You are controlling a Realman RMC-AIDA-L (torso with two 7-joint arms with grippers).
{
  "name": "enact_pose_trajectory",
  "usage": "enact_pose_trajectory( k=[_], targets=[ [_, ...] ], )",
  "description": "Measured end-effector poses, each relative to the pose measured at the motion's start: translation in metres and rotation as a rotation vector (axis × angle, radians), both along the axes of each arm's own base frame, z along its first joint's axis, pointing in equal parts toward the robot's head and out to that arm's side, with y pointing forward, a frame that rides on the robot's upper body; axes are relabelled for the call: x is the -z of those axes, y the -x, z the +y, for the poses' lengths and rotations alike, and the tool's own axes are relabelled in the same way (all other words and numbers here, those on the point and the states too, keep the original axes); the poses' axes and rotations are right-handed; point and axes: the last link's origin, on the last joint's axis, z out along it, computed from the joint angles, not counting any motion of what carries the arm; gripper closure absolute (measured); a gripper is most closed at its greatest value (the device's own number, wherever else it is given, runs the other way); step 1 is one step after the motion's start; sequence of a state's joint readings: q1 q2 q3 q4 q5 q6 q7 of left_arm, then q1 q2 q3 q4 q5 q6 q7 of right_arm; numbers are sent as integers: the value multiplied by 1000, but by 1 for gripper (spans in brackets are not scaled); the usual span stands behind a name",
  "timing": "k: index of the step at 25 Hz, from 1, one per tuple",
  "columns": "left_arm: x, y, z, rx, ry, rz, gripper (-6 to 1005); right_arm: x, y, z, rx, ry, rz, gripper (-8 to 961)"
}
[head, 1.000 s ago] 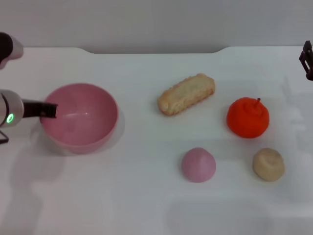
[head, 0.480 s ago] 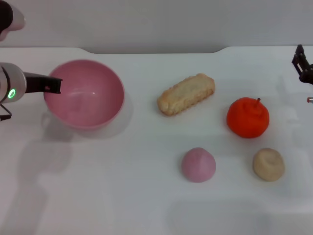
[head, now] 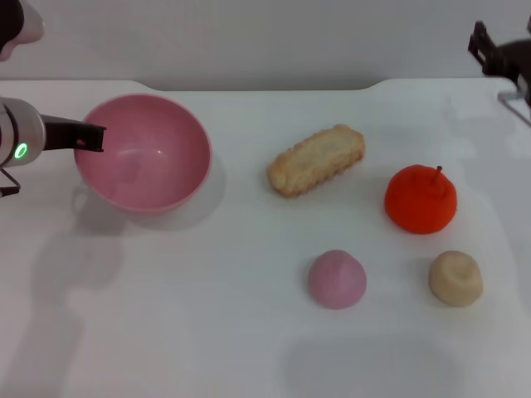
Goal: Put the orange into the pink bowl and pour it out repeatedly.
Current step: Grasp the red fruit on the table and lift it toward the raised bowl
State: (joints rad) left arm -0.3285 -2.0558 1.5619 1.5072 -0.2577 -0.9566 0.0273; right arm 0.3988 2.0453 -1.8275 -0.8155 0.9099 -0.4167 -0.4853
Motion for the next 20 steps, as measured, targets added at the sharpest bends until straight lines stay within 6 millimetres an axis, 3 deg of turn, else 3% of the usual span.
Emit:
enact_pose_trajectory(
  k=[5, 8, 13, 20],
  targets=[
    [3, 4, 2, -7, 5, -3, 951, -31, 43, 23, -9, 147, 44, 188],
    [4, 6, 3, -12, 4, -4, 951, -37, 57, 27, -3, 274, 92, 189],
    [3, 8, 5, -18, -4, -8, 951, -34, 63, 28, 138, 434, 170, 193],
    [3, 1, 12, -5, -4, -10, 950, -46, 69, 17, 303, 452, 16, 193]
  ],
)
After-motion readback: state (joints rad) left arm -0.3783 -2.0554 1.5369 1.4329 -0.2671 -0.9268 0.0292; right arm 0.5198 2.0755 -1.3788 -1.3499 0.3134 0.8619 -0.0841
